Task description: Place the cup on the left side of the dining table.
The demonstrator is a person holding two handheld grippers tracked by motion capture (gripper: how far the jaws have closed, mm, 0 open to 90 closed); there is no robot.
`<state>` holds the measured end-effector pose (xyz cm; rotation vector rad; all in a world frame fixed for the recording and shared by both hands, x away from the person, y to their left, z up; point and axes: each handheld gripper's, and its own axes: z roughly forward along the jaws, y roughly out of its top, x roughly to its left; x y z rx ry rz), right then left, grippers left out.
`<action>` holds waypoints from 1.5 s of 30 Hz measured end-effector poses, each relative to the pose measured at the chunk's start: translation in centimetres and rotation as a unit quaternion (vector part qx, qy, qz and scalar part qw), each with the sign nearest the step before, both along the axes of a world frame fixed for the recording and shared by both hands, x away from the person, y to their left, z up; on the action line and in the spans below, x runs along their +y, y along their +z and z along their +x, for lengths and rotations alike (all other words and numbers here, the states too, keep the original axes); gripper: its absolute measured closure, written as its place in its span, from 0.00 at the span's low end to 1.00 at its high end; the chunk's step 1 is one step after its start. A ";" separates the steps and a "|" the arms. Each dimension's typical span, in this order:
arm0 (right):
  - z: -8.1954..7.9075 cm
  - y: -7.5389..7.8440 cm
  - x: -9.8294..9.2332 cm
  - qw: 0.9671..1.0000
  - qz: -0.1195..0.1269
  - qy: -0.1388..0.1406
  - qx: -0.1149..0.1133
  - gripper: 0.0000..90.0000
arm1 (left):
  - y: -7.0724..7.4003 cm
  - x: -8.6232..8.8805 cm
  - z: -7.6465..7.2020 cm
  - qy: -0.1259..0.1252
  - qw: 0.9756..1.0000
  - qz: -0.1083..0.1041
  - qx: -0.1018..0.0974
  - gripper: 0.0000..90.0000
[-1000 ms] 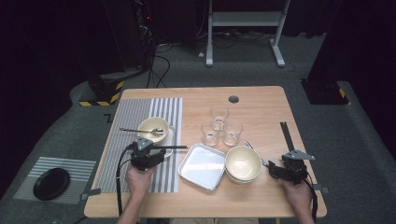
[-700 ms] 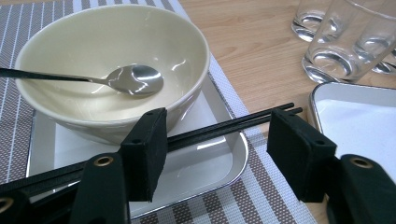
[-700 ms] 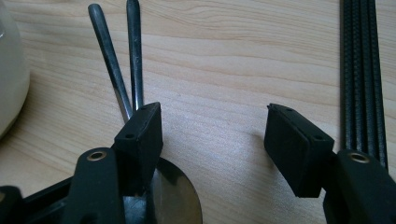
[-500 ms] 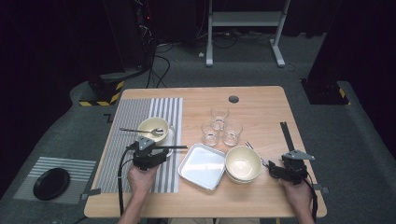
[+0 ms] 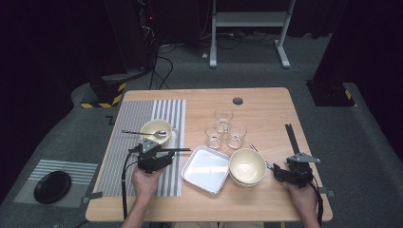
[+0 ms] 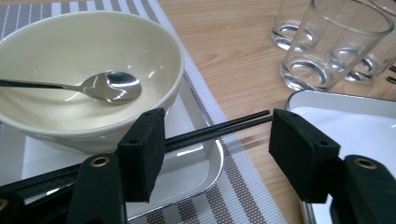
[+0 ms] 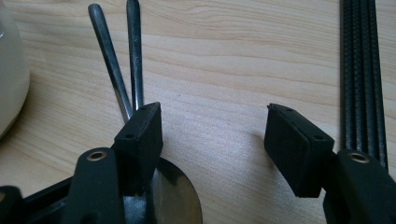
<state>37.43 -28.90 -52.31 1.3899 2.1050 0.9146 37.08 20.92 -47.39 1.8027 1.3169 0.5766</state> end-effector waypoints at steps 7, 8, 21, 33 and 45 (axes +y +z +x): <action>0.0 0.0 0.0 1.000 0.000 0.000 0.000 0.41 | 0.0 -0.6 -0.1 0.001 1.000 -0.016 -0.006 0.40; 0.0 0.0 0.0 1.000 -0.001 0.000 -0.001 0.41 | 0.0 -0.6 -0.1 -0.001 1.000 -0.015 -0.008 0.40; 0.0 0.0 0.0 1.000 0.000 0.000 0.000 0.41 | -0.2 -1.5 -0.3 -0.017 1.000 -0.002 -0.004 0.42; 0.0 0.0 0.0 1.000 0.001 -0.001 0.001 0.41 | -0.3 -2.2 -0.2 -0.042 0.999 -0.010 0.003 0.41; 0.0 0.0 0.0 1.000 0.001 -0.001 0.001 0.41 | 0.1 -3.3 0.1 -0.064 0.998 -0.006 0.003 0.40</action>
